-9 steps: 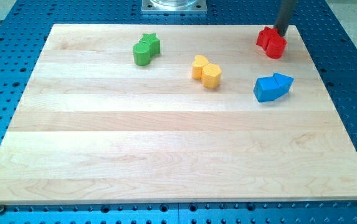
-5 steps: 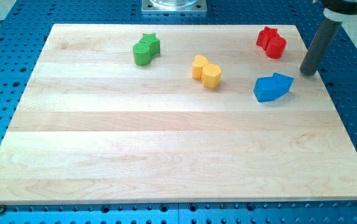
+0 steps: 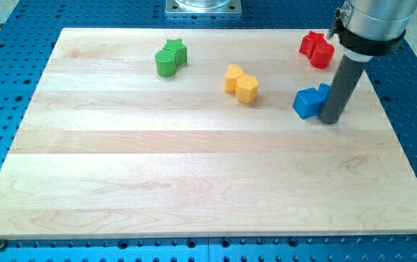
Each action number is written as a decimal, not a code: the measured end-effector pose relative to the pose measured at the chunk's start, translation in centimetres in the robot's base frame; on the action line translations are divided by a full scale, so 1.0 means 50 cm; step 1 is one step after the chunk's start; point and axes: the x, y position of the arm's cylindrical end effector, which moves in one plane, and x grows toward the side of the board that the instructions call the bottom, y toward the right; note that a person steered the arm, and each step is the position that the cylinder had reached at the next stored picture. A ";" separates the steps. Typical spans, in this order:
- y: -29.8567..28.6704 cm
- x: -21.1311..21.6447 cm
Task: Push the triangle into the hexagon
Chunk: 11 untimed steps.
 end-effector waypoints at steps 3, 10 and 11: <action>0.013 0.021; -0.113 -0.145; -0.159 -0.145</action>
